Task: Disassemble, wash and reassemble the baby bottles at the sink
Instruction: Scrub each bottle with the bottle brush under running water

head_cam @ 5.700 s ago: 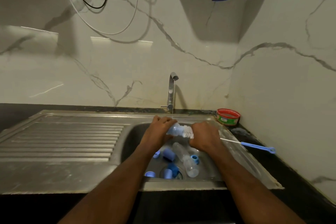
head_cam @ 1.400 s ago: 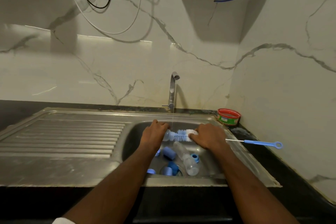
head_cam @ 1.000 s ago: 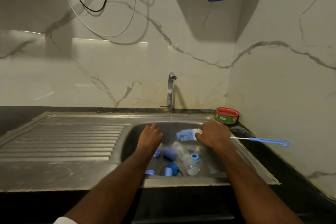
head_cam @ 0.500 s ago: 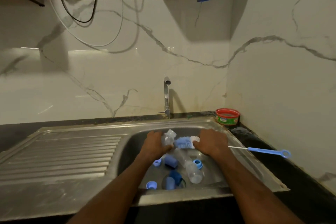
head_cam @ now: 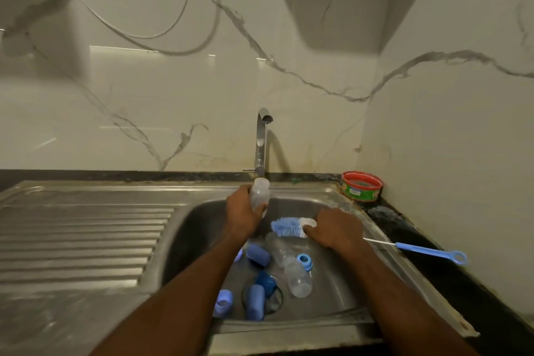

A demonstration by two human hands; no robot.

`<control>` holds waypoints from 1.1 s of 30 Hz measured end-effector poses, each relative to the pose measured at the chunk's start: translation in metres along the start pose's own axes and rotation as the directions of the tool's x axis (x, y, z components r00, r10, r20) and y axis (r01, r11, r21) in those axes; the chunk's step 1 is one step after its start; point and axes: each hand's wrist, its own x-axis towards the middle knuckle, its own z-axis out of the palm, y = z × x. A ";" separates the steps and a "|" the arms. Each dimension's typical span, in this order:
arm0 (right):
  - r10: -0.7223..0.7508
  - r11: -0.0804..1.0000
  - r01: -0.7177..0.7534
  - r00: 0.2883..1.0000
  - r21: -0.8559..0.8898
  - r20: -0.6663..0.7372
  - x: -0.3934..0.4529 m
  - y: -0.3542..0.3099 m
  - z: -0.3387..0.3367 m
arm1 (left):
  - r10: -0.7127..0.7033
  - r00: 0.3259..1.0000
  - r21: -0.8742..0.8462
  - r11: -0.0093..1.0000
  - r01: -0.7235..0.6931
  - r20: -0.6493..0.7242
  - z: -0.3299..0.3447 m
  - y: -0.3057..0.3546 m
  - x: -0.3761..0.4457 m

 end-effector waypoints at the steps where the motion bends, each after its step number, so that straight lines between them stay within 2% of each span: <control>1: -0.001 1.000 0.001 1.000 -0.003 0.006 0.000 -0.002 0.000 | -0.005 1.000 -0.012 1.000 0.005 -0.006 -0.001 -0.002 0.001; 9: 0.029 0.999 -0.032 0.995 0.034 0.096 -0.001 -0.004 -0.001 | -0.007 0.999 -0.021 1.000 0.008 0.053 -0.005 -0.001 -0.003; 14: 0.057 0.995 -0.064 0.995 0.073 0.085 -0.011 -0.004 -0.001 | -0.011 0.997 -0.011 1.000 0.012 0.079 -0.006 0.002 -0.008; 33: 0.020 0.994 -0.031 0.994 0.107 0.107 -0.019 -0.006 -0.005 | -0.013 0.995 -0.039 0.999 0.017 0.102 -0.007 -0.003 -0.010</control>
